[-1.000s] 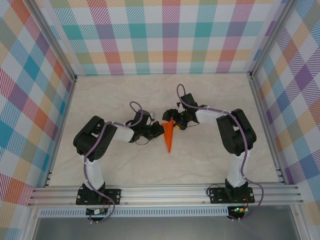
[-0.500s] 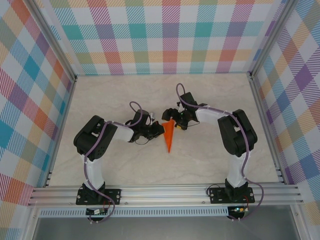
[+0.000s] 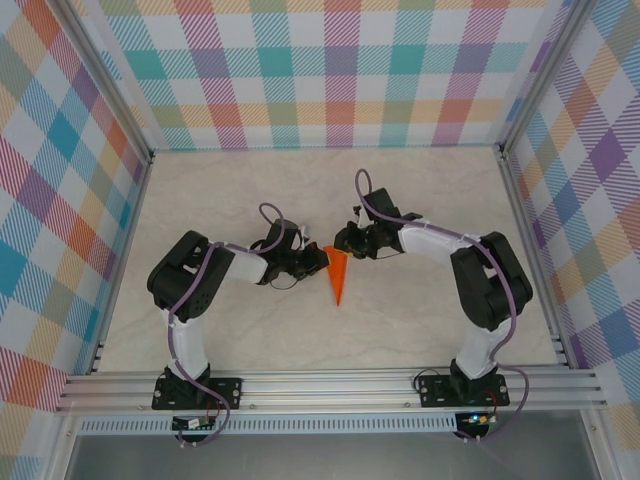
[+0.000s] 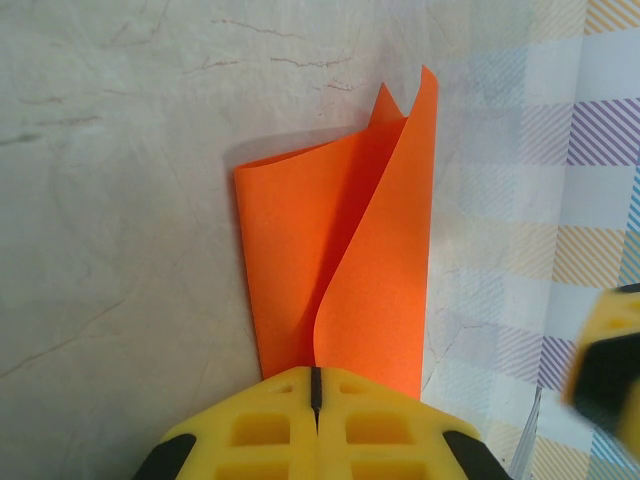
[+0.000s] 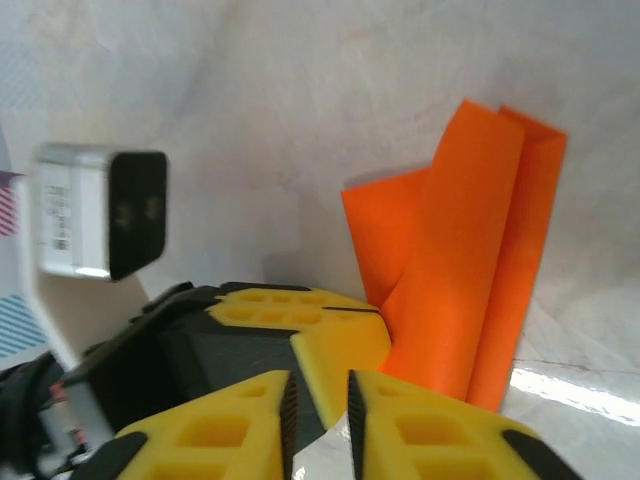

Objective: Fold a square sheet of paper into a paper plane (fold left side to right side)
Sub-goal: Fold the wing for the fifth time at the center of the table.

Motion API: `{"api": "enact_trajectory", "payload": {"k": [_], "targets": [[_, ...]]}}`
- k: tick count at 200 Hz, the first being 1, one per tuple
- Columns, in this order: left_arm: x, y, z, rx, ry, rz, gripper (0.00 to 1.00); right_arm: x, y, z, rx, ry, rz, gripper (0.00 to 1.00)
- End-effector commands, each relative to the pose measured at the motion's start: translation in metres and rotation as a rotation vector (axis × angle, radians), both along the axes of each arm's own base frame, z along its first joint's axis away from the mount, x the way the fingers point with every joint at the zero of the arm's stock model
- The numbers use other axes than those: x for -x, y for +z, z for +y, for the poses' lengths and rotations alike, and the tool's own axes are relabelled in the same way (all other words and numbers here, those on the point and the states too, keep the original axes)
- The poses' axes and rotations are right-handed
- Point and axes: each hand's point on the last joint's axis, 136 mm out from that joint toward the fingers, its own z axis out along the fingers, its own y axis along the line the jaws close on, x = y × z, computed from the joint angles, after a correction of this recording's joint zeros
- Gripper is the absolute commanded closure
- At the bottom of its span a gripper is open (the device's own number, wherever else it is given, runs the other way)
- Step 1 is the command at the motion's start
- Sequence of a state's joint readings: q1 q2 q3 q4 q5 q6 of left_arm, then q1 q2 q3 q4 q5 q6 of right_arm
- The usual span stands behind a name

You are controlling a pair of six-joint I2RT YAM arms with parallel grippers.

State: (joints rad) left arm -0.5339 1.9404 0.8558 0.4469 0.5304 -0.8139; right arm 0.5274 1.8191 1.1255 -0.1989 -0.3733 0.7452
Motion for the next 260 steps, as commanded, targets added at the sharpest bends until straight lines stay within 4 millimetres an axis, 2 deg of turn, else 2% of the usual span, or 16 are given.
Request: {"api": "enact_trajectory", "payload": {"k": [1, 60, 195, 260], "targets": [[0.002, -0.031, 0.013, -0.090, 0.027, 0.033, 1.00, 0.004, -0.010, 0.010, -0.022, 0.031, 0.021, 0.82], [0.001, -0.030, 0.013, -0.093, 0.025, 0.032, 1.00, 0.004, -0.035, 0.006, 0.043, 0.033, 0.063, 0.83], [0.002, -0.037, 0.016, -0.114, 0.033, 0.043, 1.00, 0.007, -0.052, -0.005, 0.109, 0.027, 0.073, 0.83], [0.002, -0.035, 0.015, -0.107, 0.030, 0.041, 1.00, 0.015, -0.065, -0.014, 0.146, 0.020, 0.098, 0.84]]}}
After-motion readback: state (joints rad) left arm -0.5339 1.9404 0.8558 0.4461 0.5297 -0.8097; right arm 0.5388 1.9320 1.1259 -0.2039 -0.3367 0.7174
